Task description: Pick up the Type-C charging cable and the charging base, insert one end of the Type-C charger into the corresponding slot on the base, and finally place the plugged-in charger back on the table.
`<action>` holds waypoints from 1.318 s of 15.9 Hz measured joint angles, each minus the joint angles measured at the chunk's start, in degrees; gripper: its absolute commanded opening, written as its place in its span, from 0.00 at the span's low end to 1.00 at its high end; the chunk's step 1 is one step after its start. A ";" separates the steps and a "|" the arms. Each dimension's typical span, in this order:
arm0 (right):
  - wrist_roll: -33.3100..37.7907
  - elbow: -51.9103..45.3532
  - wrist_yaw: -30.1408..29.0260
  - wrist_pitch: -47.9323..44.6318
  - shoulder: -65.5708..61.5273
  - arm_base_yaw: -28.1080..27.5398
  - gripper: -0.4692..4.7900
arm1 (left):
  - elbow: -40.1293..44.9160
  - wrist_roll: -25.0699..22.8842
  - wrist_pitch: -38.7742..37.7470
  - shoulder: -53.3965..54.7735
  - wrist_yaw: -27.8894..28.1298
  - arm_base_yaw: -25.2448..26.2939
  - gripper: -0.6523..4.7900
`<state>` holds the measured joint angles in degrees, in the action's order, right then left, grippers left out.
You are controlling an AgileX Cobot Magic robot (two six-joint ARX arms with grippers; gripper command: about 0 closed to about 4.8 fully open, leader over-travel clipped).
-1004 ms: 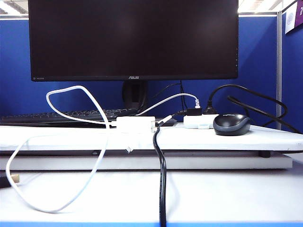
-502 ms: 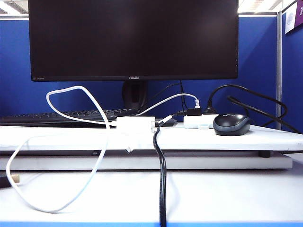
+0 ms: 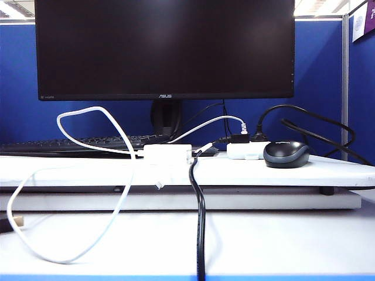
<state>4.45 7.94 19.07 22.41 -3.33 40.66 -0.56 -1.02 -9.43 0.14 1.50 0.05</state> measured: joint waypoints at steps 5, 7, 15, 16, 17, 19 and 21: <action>-4.09 -5.01 -7.61 -5.05 2.82 -28.44 0.09 | 0.00 0.02 0.02 0.00 -0.04 0.00 0.12; -4.09 -5.53 -12.66 -7.15 3.15 -31.65 0.09 | 0.00 0.04 0.02 0.00 -0.04 0.02 0.12; 5.14 -5.62 -12.66 -7.54 3.15 -33.57 0.09 | 0.00 0.04 0.02 0.00 -0.07 0.02 0.12; 5.16 -5.62 -12.66 -7.54 3.17 -33.57 0.09 | 0.00 0.02 0.02 0.00 -0.07 0.02 0.12; 5.16 -5.62 -12.66 -7.56 3.15 -33.57 0.09 | 0.00 0.02 0.02 0.00 -0.07 0.02 0.12; 5.16 -5.62 -12.66 -7.56 3.15 -33.57 0.09 | 0.00 0.02 0.02 0.00 -0.07 0.02 0.12; 5.16 -5.62 -12.66 -7.56 3.17 -33.57 0.09 | 0.00 0.02 0.02 0.02 -0.07 0.02 0.12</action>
<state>9.61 2.33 6.42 14.85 -0.16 7.09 -0.56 -0.99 -9.41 0.16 1.43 0.08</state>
